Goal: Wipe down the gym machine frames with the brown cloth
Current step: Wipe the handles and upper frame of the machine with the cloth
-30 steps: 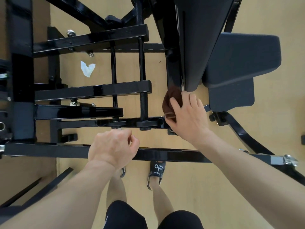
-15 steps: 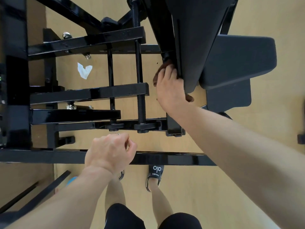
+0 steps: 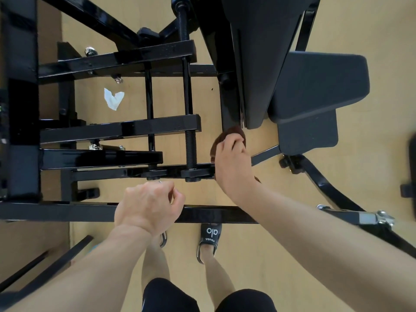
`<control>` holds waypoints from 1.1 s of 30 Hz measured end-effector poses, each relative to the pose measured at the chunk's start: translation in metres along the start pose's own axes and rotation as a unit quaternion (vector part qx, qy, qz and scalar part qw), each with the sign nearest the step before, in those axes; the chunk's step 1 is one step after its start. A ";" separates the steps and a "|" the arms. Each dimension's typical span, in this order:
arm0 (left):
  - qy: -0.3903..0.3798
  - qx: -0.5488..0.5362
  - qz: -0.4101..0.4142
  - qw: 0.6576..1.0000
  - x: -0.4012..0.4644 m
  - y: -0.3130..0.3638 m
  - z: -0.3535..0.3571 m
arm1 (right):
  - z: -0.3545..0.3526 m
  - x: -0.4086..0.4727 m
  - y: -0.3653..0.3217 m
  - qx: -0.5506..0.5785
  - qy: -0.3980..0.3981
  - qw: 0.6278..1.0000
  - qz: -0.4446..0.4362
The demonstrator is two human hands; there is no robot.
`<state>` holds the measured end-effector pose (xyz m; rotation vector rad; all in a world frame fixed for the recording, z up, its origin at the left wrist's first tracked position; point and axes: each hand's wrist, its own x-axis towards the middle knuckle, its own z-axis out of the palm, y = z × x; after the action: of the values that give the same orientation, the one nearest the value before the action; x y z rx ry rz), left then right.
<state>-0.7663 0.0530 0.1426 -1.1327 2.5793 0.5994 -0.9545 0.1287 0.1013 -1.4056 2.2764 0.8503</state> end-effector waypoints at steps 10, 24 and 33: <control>0.010 0.011 0.006 1.000 0.001 -0.002 0.002 | -0.056 0.109 0.007 0.073 0.063 0.991 0.097; 0.013 0.020 0.015 1.000 0.000 -0.001 0.003 | -0.018 0.045 0.022 0.150 0.076 0.984 0.053; 0.019 0.027 0.010 0.999 0.001 -0.001 0.003 | 0.038 -0.025 0.026 0.227 0.072 0.971 0.009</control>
<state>-0.7661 0.0534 0.1392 -1.1135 2.6242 0.5133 -0.9676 0.1789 0.0941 -1.2655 2.3893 0.2079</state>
